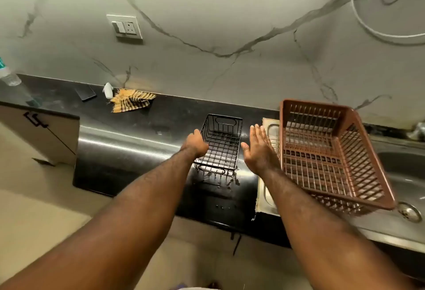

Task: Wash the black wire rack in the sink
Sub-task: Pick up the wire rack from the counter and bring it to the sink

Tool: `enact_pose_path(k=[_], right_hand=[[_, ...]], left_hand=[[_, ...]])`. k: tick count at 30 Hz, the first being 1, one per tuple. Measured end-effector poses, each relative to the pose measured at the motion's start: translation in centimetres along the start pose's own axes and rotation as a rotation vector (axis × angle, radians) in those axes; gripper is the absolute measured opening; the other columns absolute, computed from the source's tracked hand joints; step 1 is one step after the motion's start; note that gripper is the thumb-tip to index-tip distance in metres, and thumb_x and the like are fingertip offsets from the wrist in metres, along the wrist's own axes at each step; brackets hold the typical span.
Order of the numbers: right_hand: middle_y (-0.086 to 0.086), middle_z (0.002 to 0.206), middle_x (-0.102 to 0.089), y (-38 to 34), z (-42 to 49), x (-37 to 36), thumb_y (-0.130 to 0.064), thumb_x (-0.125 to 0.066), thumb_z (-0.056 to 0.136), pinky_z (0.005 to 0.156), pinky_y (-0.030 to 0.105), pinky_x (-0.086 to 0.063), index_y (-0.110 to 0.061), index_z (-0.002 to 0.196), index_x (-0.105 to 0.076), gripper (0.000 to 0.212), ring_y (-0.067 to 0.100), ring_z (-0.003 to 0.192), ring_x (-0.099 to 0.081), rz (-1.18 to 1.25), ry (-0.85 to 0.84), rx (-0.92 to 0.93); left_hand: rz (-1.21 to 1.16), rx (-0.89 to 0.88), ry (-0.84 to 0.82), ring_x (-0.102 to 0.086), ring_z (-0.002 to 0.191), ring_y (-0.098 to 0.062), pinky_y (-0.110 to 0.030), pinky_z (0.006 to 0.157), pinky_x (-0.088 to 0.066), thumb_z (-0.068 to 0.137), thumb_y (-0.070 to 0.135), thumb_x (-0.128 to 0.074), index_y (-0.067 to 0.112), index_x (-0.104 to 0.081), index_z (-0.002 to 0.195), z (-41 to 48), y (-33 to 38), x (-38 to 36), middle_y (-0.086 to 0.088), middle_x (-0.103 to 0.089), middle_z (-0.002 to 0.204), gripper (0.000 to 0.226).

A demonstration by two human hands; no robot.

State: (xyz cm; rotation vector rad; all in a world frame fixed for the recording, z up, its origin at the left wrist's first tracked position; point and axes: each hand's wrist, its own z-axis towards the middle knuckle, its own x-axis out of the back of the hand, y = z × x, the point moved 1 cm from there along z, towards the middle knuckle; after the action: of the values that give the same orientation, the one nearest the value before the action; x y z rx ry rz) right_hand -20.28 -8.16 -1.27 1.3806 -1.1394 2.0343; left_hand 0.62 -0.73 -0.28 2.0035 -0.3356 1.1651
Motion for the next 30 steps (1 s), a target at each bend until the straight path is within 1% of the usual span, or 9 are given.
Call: enact_pose_path(k=[4, 13, 15, 18, 20, 22, 24, 26, 30], right_hand=[[0.007, 0.167, -0.012, -0.9, 0.3, -2.7, -0.036, -0.043, 0.103, 0.124, 0.039, -0.016, -0.013, 0.159, -0.011, 0.068, 0.021, 0.154, -0.007, 0.196, -0.113, -0.258], [0.013, 0.156, -0.04, -1.7, 1.3, -5.3, -0.034, -0.056, 0.1, 0.112, 0.035, -0.036, -0.011, 0.153, -0.035, 0.062, 0.03, 0.141, -0.041, 0.422, -0.3, -0.546], [0.011, 0.155, -0.041, -1.8, 1.5, -5.7, -0.028, -0.061, 0.097, 0.111, 0.033, -0.036, -0.012, 0.154, -0.035, 0.064, 0.029, 0.14, -0.043, 0.492, -0.294, -0.56], [0.011, 0.157, -0.038, -2.2, 1.7, -6.3, -0.005, -0.057, 0.094, 0.104, 0.041, -0.049, -0.017, 0.156, -0.029, 0.069, 0.03, 0.133, -0.049, 0.576, -0.281, -0.61], [0.009, 0.158, -0.036, -2.3, 1.9, -6.7, 0.004, -0.046, 0.093, 0.087, 0.044, -0.059, -0.02, 0.157, -0.027, 0.071, 0.028, 0.121, -0.054, 0.618, -0.275, -0.662], [0.008, 0.156, -0.038, -2.3, 2.0, -6.9, 0.007, -0.042, 0.092, 0.08, 0.043, -0.06, -0.021, 0.156, -0.027, 0.072, 0.026, 0.116, -0.054, 0.663, -0.244, -0.709], [0.01, 0.152, -0.042, -2.0, 2.3, -7.0, 0.009, -0.042, 0.09, 0.087, 0.048, -0.059, -0.021, 0.155, -0.028, 0.073, 0.029, 0.12, -0.054, 0.696, -0.211, -0.747], [0.011, 0.148, -0.046, -1.5, 2.6, -6.9, 0.008, -0.042, 0.09, 0.086, 0.05, -0.059, -0.02, 0.154, -0.031, 0.07, 0.031, 0.119, -0.056, 0.739, -0.202, -0.77], [0.011, 0.122, -0.058, -1.0, 2.9, -6.3, 0.002, -0.038, 0.087, 0.051, 0.04, -0.06, -0.019, 0.142, -0.045, 0.058, 0.033, 0.104, -0.064, 0.798, -0.215, -0.757]], left_hand=[[-0.122, 0.117, -0.036, -0.054, 0.122, -0.031, -0.032, 0.086, -0.043, 0.102, 0.015, -0.055, 0.003, -0.041, 0.14, 0.6, -0.7, 0.2, -0.019, -0.052, 0.138, 0.042], [-0.284, 0.138, -0.149, -0.051, 0.126, -0.033, -0.039, 0.099, -0.047, 0.098, -0.002, -0.045, 0.0, -0.037, 0.145, 2.2, -1.8, -1.1, -0.019, -0.049, 0.14, 0.048], [-0.372, 0.167, -0.169, -0.057, 0.112, -0.031, -0.043, 0.083, -0.054, 0.097, 0.0, -0.045, 0.004, -0.042, 0.141, 2.8, -2.3, -1.1, -0.018, -0.053, 0.135, 0.044], [-0.527, 0.226, -0.209, -0.051, 0.082, -0.02, -0.031, 0.058, -0.041, 0.097, 0.001, -0.046, 0.01, -0.051, 0.119, 2.6, -2.2, -0.4, -0.012, -0.058, 0.114, 0.024], [-0.608, 0.259, -0.263, -0.05, 0.092, -0.022, -0.036, 0.073, -0.045, 0.099, 0.002, -0.051, 0.016, -0.051, 0.113, 2.3, -2.0, 0.3, -0.007, -0.053, 0.11, 0.02], [-0.617, 0.259, -0.321, -0.044, 0.122, -0.027, -0.053, 0.095, -0.04, 0.097, 0.01, -0.059, 0.019, -0.049, 0.129, 2.5, -2.2, 0.7, -0.004, -0.049, 0.127, 0.034], [-0.664, 0.236, -0.338, -0.037, 0.132, -0.026, -0.053, 0.095, -0.037, 0.094, 0.017, -0.065, 0.024, -0.047, 0.136, 2.3, -2.3, 0.9, -0.003, -0.044, 0.143, 0.046], [-0.752, 0.227, -0.36, -0.034, 0.127, -0.024, -0.053, 0.094, -0.038, 0.094, 0.025, -0.068, 0.03, -0.046, 0.136, 2.0, -2.4, 0.9, -0.002, -0.042, 0.141, 0.048], [-0.855, 0.167, -0.402, -0.038, 0.132, -0.034, -0.062, 0.099, -0.041, 0.091, 0.04, -0.07, 0.035, -0.044, 0.128, 2.0, -2.1, 0.5, -0.011, -0.038, 0.145, 0.046]])
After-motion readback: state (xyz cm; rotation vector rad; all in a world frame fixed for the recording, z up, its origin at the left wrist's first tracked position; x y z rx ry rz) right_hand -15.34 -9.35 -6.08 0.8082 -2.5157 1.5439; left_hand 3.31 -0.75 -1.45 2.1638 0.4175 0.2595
